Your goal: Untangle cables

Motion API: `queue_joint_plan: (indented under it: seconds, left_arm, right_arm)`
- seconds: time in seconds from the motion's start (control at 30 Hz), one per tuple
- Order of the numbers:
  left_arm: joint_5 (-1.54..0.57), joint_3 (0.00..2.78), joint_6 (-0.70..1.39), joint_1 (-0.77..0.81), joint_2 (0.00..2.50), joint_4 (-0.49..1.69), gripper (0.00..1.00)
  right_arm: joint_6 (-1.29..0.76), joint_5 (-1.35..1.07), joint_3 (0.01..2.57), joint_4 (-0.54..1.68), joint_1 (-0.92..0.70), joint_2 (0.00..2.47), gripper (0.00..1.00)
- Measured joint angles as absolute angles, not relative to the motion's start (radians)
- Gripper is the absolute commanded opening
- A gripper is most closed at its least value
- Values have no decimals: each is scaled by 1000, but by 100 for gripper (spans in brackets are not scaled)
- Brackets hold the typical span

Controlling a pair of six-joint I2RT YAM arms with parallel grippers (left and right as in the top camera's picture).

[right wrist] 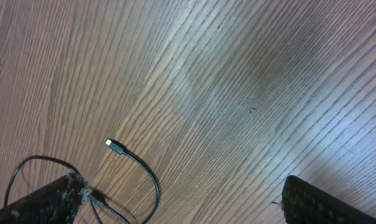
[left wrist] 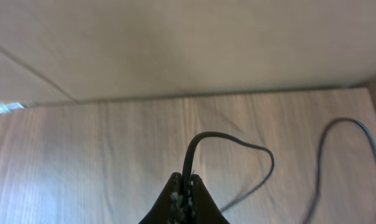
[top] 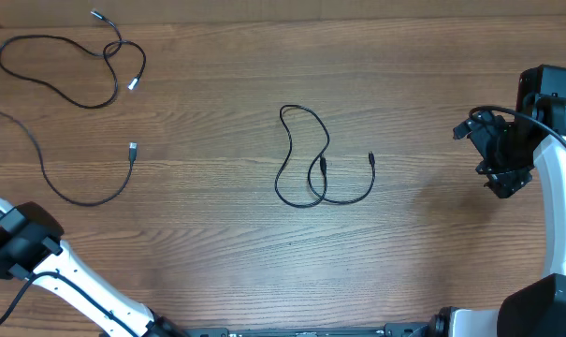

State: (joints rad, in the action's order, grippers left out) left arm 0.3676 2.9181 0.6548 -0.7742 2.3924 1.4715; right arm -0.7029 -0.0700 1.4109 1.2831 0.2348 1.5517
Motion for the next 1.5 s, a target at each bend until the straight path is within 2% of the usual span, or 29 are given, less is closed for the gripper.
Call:
queue_joint_plan:
  seconds: [0.23,0.43,0.7,1.0,1.5]
  left_arm:
    - [410,2918,604,-782,2392,1450,4]
    - [241,2918,598,-782,2393,1456,4]
    - [123,2919,606,-781,2492,1667,4]
    - [-83,2914,590,-783,2556,1687,4]
    - [-144,2772,512,-807,2556,1687,4]
  right_arm:
    - [-703,-70,1411,1283,235,1552,100]
    - [-703,-70,1411,1283,235,1552,100]
    - [-703,-70,1411,1283,235,1552,100]
    - [-703,-70,1411,1283,235,1552,100]
    - [-703,-70,1411,1282,235,1552,100]
